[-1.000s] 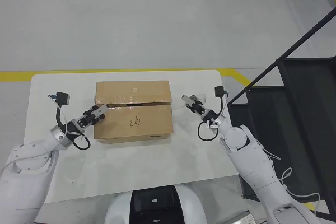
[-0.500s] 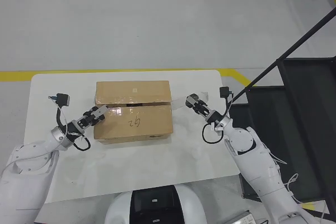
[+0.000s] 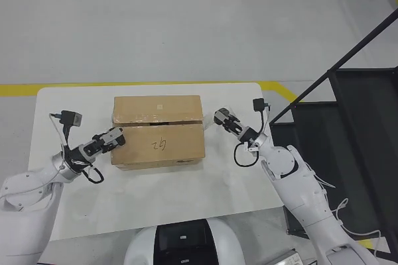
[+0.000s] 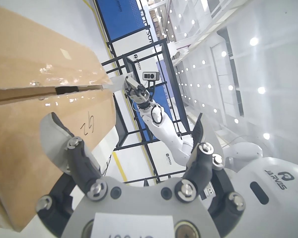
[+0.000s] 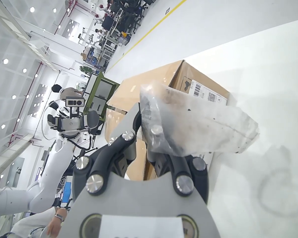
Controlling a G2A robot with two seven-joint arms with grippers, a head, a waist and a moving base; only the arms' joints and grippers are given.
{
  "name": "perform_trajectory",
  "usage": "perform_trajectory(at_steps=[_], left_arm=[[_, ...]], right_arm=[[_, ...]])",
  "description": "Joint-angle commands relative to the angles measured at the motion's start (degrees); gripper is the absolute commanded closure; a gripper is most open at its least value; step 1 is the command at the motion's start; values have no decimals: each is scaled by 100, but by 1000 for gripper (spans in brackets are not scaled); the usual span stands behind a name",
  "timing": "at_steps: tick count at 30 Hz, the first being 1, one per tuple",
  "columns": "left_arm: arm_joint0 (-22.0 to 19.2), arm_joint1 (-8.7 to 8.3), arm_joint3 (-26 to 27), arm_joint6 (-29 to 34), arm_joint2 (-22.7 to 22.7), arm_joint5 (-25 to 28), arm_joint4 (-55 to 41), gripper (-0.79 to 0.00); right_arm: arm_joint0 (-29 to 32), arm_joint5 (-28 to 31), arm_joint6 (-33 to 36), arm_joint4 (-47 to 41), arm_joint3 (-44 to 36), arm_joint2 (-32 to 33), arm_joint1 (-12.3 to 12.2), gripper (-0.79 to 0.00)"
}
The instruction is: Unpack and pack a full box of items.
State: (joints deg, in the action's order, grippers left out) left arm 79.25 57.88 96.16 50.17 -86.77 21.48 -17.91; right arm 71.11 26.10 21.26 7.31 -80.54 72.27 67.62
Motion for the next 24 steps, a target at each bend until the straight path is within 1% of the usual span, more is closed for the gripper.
perform_trajectory(at_steps=[1,3,6,9,11,16,20,24], left_arm=[[-107,15,-69,-212,65,-29,132,-785],[-318,37,-235,-414,193,-85,289,-785],[-711,92,-642,-691,499,-184,528,-785],[-1051,132,-1002,-635,771,-317,639,-785],[-1179,142,-1172,-569,868,-347,755,-785],[-1221,124,-1321,-384,842,-391,786,-785],[-1121,93,-1249,-339,712,-374,827,-785],[-996,67,-1138,-309,608,-368,844,-785]], right_arm=[[-13,14,-3,-7,28,-9,5,0],[-18,22,-22,-17,40,-14,10,0],[-26,37,-33,-3,50,-15,13,0],[-35,61,-11,2,46,8,11,0],[-25,65,-2,-2,29,31,8,0],[14,57,7,26,-31,89,-2,0],[-64,33,8,141,-109,58,5,0],[-278,53,163,370,-178,-119,29,0]])
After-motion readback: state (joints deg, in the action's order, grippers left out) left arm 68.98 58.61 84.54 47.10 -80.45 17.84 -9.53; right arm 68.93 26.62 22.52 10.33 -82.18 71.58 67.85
